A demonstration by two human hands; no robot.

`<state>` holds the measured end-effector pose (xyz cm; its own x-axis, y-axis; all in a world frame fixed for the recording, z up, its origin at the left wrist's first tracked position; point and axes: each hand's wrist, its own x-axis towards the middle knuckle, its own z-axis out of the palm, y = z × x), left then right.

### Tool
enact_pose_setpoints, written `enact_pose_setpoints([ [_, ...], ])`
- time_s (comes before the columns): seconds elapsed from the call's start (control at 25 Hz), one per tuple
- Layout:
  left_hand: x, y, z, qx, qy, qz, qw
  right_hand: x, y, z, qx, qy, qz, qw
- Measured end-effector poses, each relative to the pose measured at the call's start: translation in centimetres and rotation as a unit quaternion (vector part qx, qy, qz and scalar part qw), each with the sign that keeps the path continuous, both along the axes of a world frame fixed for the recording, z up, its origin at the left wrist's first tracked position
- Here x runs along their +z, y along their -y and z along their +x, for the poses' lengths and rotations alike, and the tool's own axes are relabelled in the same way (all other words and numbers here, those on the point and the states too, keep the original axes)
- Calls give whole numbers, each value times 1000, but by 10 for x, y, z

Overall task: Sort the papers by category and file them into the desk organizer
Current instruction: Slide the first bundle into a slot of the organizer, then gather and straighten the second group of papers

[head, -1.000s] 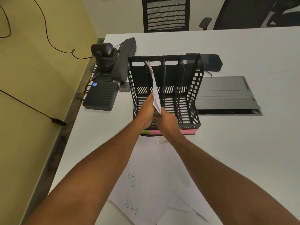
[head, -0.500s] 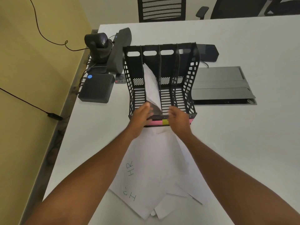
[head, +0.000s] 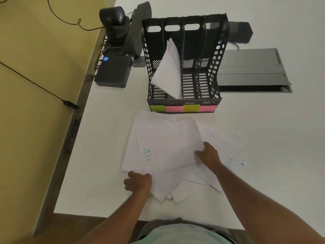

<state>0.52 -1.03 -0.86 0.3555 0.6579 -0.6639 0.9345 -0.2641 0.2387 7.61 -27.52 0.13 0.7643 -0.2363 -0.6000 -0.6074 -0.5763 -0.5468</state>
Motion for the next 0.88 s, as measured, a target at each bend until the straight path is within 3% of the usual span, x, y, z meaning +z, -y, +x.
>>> enact_pose_setpoints([
  [0.12, 5, 4, -12, 80, 95, -63, 990, 1, -7, 2, -2, 2, 1, 1000],
  [0.24, 9, -3, -9, 89, 128, -47, 987, 5, 2, 0, 12, 16, -7, 1000],
  [0.48, 17, -24, 8, -55, 197, 19, 979, 6, 38, -10, -101, 38, 94, 990],
  [0.6, 18, -28, 13, -116, 242, -2, 963, 4, 39, -16, -166, 31, 189, 967],
  [0.72, 19, -35, 23, -148, 259, -51, 953, 6, 39, -14, -177, 31, 161, 970],
  [0.88, 23, -47, 39, -82, 273, -116, 952, 6, 49, -13, -185, 17, 113, 976],
])
